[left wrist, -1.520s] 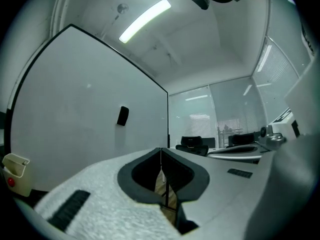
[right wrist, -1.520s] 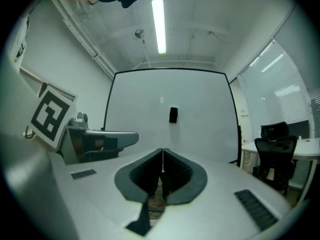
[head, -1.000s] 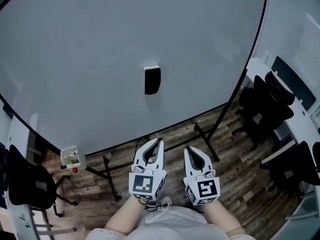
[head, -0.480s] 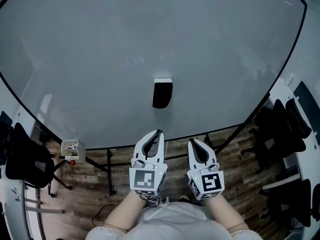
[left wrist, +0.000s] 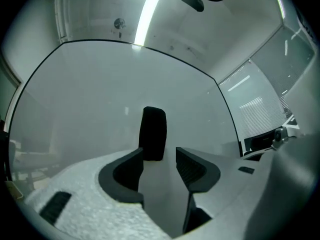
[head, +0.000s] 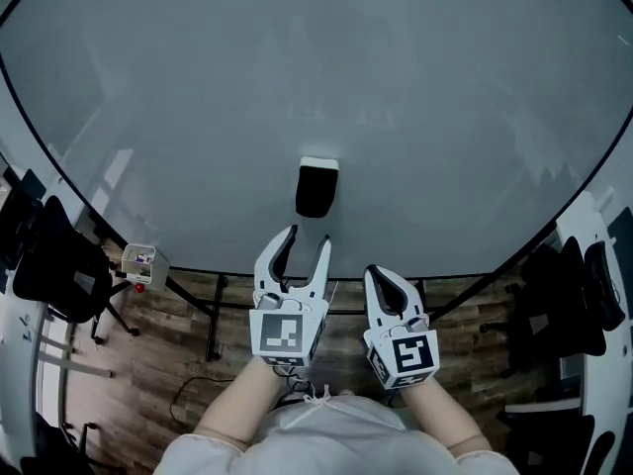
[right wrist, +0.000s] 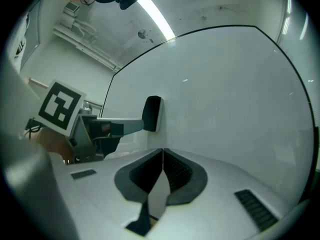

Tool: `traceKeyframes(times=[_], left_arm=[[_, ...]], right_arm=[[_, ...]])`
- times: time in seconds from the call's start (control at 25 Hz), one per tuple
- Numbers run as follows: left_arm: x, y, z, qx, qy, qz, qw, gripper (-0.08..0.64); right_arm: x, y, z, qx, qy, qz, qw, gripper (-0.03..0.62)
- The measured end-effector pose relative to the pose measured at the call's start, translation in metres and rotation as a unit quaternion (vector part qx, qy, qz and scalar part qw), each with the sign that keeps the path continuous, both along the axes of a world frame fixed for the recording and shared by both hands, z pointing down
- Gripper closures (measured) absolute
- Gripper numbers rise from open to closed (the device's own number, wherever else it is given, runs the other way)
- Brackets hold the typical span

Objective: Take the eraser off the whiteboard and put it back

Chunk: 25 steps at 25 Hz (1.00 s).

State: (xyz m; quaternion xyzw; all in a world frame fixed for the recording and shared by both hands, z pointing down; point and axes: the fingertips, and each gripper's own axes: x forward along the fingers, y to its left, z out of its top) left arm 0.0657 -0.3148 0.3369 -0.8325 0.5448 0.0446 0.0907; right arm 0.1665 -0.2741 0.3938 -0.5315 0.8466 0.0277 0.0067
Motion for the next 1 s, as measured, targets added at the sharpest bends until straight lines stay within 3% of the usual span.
traceKeyframes(times=[0.16,0.4,0.64,0.92,1.0], left_arm=[[0.001,-0.015,-0.021,0.031,-0.011,-0.030,0.9990,0.292],[0.005,-0.038,-0.036,0.030,-0.009,-0.041,0.9987,0.259],[0.009,-0.056,-0.046,0.035,-0.023,-0.050,0.9979,0.255],[0.006,-0.059,-0.048,0.054,-0.035,-0.091,0.9938,0.257],[0.008,-0.059,-0.048,0.057,-0.033,-0.092,0.9936,0.289]], right_arm=[[0.003,-0.010,-0.001,0.002,-0.001,-0.017,1.000,0.565],[0.007,-0.023,-0.003,0.005,-0.015,-0.022,1.000,0.565],[0.008,-0.033,-0.001,0.005,-0.014,-0.026,1.000,0.565],[0.007,-0.039,0.006,-0.001,-0.013,-0.025,1.000,0.565],[0.007,-0.040,0.007,-0.003,-0.013,-0.024,1.000,0.565]])
